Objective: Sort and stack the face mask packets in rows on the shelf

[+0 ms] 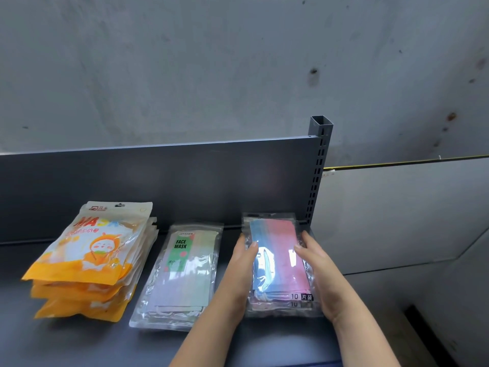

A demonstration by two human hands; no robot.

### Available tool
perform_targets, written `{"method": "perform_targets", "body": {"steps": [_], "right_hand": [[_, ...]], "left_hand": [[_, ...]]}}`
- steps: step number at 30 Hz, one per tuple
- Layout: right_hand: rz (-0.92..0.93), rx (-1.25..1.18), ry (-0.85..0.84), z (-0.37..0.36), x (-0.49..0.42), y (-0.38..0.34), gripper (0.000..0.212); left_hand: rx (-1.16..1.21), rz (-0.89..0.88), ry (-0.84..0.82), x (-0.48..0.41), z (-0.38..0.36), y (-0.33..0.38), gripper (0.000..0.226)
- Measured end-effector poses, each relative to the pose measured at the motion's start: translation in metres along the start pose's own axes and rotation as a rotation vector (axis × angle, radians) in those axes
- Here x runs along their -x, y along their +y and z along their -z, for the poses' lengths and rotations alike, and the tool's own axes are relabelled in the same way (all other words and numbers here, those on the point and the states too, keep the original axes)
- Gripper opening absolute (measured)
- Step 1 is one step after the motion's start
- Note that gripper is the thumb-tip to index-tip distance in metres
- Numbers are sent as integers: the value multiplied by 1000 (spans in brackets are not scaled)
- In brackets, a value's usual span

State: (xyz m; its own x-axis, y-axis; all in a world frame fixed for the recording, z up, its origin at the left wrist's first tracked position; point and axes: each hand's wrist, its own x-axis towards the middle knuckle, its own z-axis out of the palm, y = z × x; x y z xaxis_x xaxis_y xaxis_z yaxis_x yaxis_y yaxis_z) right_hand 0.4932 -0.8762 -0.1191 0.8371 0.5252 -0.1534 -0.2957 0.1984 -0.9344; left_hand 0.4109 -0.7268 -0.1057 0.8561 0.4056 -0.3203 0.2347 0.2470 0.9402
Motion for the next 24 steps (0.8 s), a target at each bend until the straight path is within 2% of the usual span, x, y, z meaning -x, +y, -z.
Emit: {"method": "perform_targets", "body": {"steps": [4, 7, 8, 12, 16, 19, 21, 22, 24], "right_hand": [[3, 14, -20, 1, 1, -3, 39], [-2, 16, -1, 9, 0, 1, 87], [12, 34, 15, 12, -1, 3, 89], [-18, -32, 65, 15, 0, 2, 47], [-30, -61, 46, 9, 4, -1, 45], [-25, -7, 93, 4, 6, -1, 83], [-3, 17, 124, 2, 8, -1, 91], [-14, -11, 124, 0, 10, -5, 86], [-24, -32, 90, -3, 10, -8, 52]], "left_hand": [[-17, -14, 1, -1, 0, 0, 56], [-15, -32, 12, 2, 2, 2, 59], [-14, -34, 19, 3, 4, 3, 61], [-39, -52, 4, 4, 11, 5, 64], [-58, -47, 5, 6, 10, 6, 61], [-72, -64, 25, 6, 9, 4, 60], [-82, -75, 18, 5, 11, 4, 60], [-86, -59, 17, 5, 12, 4, 61], [-136, -62, 24, 5, 13, 7, 65]]}}
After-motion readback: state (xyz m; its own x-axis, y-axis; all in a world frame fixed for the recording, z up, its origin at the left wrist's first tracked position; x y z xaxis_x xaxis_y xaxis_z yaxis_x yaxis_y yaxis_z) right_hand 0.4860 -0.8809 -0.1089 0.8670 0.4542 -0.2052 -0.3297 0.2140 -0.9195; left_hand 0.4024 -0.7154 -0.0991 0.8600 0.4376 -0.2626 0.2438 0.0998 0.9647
